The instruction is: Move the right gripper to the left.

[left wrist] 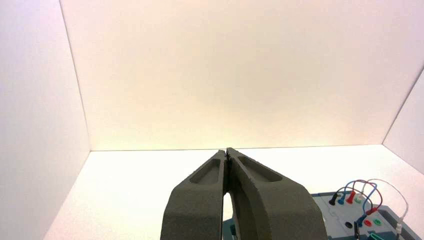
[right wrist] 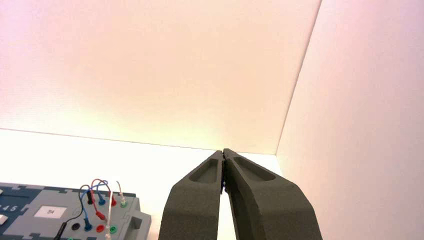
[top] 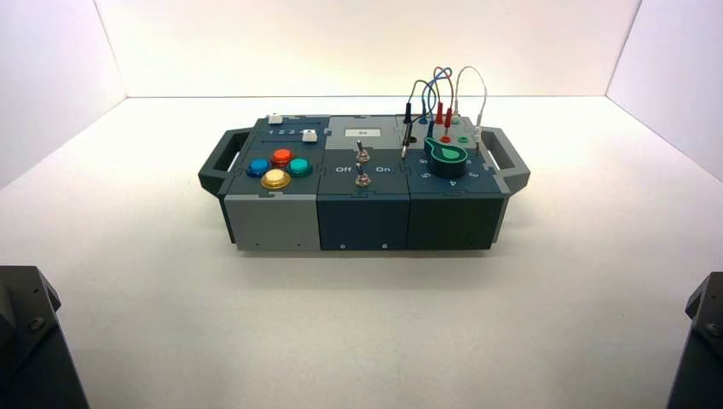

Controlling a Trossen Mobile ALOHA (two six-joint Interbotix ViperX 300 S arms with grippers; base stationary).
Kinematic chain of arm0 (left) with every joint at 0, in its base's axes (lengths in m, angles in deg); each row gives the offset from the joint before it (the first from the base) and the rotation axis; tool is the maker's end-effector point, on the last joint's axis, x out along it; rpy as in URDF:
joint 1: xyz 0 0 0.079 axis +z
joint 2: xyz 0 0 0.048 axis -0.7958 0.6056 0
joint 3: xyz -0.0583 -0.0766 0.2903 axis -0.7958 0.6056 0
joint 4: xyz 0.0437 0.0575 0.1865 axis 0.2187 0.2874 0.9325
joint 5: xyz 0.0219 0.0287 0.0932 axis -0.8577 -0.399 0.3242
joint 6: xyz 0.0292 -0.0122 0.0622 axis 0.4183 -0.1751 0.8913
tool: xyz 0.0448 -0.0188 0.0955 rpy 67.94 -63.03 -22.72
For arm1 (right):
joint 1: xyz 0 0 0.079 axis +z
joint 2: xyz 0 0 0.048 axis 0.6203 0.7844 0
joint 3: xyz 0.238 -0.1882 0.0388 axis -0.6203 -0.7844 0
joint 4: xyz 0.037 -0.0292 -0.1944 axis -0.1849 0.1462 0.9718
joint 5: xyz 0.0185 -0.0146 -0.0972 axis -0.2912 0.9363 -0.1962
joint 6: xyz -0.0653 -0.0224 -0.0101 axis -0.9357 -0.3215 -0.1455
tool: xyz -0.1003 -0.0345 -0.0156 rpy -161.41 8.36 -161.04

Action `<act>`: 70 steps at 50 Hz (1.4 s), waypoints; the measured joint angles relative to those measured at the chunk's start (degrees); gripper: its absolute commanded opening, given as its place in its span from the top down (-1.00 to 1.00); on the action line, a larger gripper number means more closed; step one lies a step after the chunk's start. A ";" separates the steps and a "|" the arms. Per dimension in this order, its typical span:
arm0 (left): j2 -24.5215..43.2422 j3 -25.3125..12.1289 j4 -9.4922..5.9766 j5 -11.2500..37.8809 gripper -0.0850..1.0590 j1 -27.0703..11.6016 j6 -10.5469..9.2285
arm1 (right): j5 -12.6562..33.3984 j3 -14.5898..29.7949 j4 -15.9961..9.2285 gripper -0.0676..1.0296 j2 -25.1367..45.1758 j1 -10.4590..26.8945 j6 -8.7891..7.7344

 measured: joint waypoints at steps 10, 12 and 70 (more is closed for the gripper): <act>0.00 0.00 0.00 0.00 0.91 0.00 -0.09 | -0.53 0.00 0.09 0.92 0.88 0.35 0.00; 0.00 0.00 0.00 -0.26 0.91 0.00 0.00 | -0.53 0.00 0.00 0.92 1.05 0.53 -0.09; 1.05 0.18 -0.09 -0.70 0.91 -0.53 1.49 | -10.63 18.81 -14.06 0.92 42.63 32.08 -0.62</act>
